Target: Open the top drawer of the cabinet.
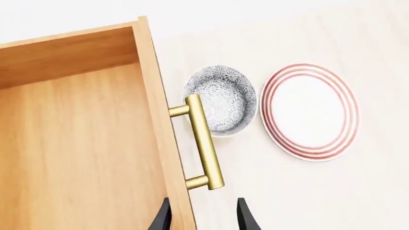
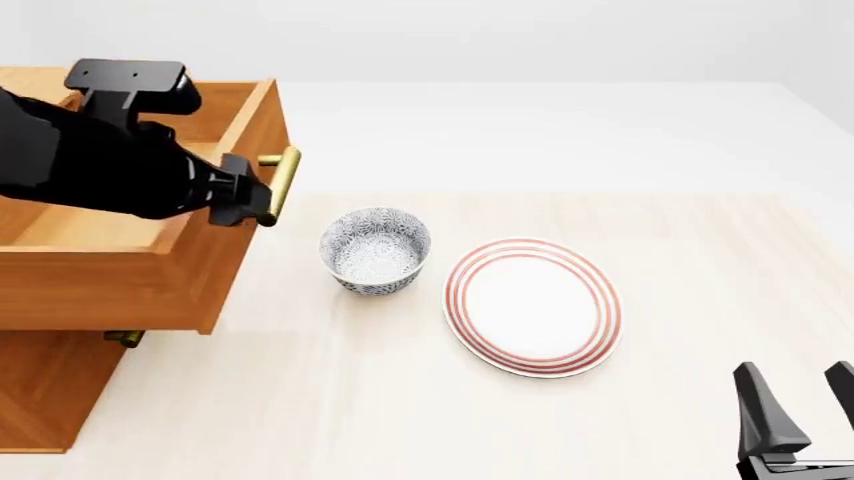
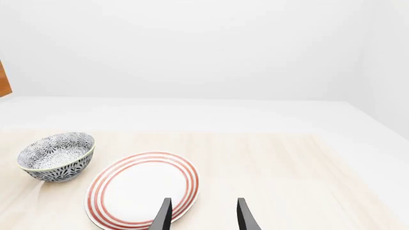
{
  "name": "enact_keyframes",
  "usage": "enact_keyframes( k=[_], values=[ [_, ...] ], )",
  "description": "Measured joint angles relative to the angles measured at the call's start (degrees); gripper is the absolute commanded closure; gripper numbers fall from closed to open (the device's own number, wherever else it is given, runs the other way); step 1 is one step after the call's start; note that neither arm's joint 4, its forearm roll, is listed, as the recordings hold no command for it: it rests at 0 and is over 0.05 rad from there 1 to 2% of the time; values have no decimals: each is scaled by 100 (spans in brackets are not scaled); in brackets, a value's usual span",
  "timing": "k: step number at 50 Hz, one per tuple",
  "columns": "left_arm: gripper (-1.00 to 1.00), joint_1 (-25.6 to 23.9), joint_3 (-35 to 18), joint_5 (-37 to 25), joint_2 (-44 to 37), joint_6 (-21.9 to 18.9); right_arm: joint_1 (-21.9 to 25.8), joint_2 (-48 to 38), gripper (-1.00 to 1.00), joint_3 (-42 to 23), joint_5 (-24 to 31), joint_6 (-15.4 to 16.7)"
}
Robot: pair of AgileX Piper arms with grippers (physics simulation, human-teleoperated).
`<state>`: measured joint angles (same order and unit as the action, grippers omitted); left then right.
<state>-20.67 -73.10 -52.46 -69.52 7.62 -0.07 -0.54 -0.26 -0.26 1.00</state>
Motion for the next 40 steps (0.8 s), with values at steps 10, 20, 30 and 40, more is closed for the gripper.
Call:
enact_keyframes(
  k=[10, 20, 30, 40],
  values=[
    [-100, 2, -252, -162, 63, -150, 0, 0, -100, 0, 0, 0],
    [-100, -7, -492, -299, 154, -309, 0, 0, -100, 0, 0, 0],
    [-100, 32, -644, -427, 239, -424, 0, 0, -100, 0, 0, 0],
    [-100, 86, -755, -547, 351, -515, 0, 0, -100, 0, 0, 0]
  ],
)
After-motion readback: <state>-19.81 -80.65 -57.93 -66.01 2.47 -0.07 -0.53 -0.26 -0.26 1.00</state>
